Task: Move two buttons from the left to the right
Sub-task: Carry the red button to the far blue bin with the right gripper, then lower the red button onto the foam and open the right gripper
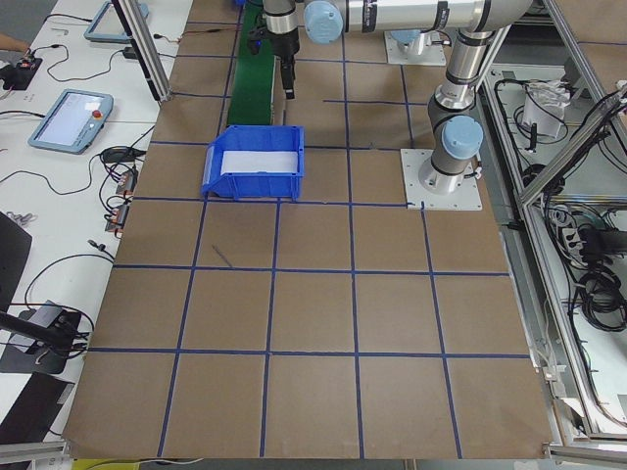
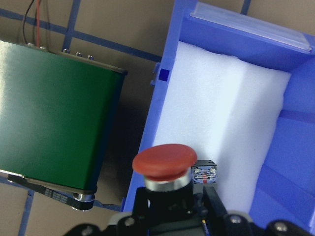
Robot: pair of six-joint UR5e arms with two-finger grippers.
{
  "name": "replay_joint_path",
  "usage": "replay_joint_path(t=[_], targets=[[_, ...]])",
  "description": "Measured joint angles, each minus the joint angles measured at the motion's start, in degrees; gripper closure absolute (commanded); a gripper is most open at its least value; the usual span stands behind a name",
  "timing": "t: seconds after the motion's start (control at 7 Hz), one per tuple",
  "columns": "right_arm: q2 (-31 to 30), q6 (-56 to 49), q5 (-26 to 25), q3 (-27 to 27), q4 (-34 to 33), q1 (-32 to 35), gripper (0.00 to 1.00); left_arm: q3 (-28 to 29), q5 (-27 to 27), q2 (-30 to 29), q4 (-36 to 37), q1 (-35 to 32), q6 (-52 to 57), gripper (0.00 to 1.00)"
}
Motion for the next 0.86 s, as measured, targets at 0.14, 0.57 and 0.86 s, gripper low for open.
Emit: replay_joint_path(t=[0.14, 0.57, 0.86], targets=[[1.84, -0.07, 0.0, -2.14, 0.02, -0.55, 0.91, -0.05, 0.01, 0.09, -0.02, -0.02, 0.0, 0.0], [8.43, -0.16, 0.2, -7.54, -0.15, -1.31, 0.91, -0.05, 0.02, 0.12, -0.08, -0.04, 0.0, 0.0], [11.88, -0.13, 0.65, -8.11, -1.95, -1.86, 0.91, -0.05, 0.02, 0.17, -0.13, -0.04, 0.0, 0.0]])
